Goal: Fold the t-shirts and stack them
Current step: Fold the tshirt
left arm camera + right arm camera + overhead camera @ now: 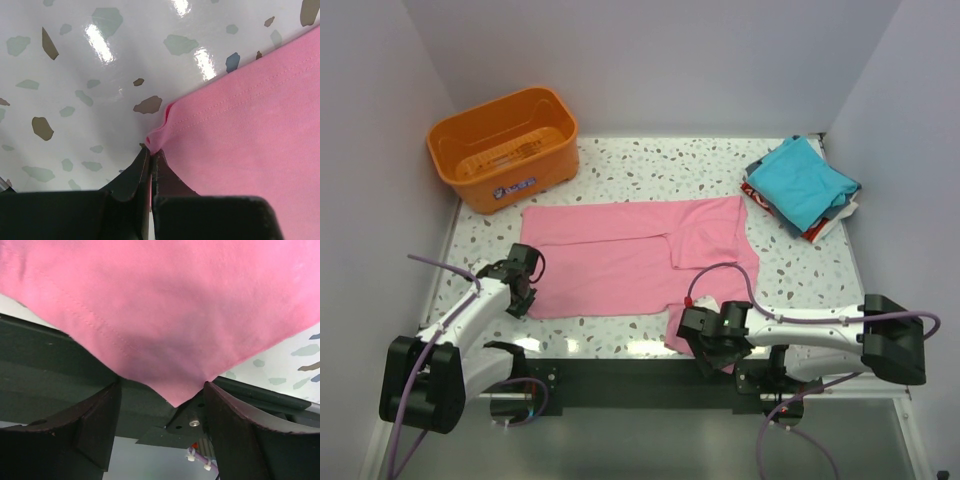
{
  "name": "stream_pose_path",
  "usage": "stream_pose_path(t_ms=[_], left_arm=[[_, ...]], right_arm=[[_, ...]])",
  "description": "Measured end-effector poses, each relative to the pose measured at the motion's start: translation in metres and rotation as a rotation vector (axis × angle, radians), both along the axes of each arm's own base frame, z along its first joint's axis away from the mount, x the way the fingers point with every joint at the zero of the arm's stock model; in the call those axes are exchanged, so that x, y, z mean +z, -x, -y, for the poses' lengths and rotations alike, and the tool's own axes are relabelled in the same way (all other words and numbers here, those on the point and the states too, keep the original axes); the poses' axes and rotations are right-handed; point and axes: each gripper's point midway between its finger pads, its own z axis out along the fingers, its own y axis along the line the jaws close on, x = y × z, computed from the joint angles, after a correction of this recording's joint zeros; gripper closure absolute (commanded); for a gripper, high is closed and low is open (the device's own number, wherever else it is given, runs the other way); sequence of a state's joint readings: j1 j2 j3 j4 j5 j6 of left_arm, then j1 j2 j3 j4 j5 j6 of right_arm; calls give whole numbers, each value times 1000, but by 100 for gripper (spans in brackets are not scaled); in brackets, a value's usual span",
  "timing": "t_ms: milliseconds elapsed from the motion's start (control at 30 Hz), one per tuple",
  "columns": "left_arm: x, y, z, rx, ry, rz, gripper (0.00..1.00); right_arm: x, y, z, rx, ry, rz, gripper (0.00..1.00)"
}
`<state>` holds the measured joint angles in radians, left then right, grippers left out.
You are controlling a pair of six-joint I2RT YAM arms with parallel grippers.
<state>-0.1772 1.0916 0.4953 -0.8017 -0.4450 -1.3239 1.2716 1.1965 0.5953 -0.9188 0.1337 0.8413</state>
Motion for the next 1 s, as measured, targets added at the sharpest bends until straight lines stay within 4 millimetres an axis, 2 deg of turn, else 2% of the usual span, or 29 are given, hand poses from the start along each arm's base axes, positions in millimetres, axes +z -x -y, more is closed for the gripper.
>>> stream_pose_path(t_ms=[200, 400, 533, 667, 767, 800, 1000], left_arm=[[0, 0, 0, 0, -1, 1, 100], [0, 0, 0, 0, 0, 2, 100], [0, 0, 1, -2, 3, 2, 100], [0, 0, 1, -8, 4, 0, 100], [0, 0, 3, -20, 14, -2, 100], [0, 0, 4, -28, 17, -5, 100], [1, 1, 9, -58, 44, -9, 100]], right_arm=[[-4, 4, 1, -4, 6, -22, 40], [-6, 9, 1, -13, -4, -46, 62], [-6, 10, 2, -22, 0, -49, 68], [-6, 8, 5, -35, 14, -37, 80], [-5, 3, 10, -48, 40, -6, 92], [-4, 1, 12, -54, 52, 8, 100], [7, -18, 9, -108, 39, 86, 100]])
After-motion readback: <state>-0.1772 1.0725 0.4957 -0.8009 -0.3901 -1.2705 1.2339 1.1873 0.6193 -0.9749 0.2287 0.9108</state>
